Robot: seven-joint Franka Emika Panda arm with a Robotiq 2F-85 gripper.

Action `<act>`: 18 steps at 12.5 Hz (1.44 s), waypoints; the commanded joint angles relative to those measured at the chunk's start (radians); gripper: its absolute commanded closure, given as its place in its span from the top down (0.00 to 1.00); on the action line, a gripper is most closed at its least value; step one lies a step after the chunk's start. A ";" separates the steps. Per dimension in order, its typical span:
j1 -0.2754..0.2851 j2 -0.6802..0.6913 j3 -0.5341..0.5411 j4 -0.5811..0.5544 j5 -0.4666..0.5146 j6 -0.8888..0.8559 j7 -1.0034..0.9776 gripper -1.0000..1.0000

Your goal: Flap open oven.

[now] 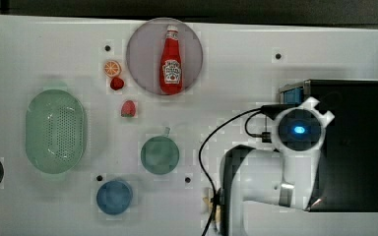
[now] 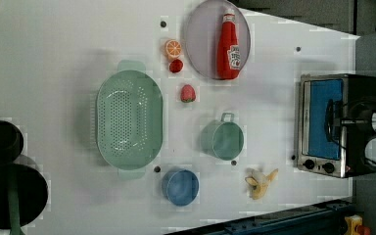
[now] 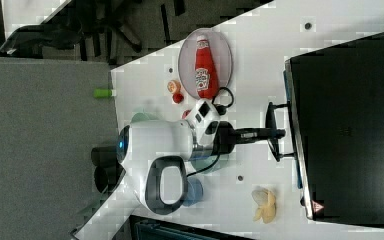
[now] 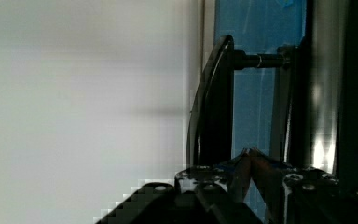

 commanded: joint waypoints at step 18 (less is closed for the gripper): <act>0.251 0.349 0.171 0.050 -0.577 0.007 1.122 0.18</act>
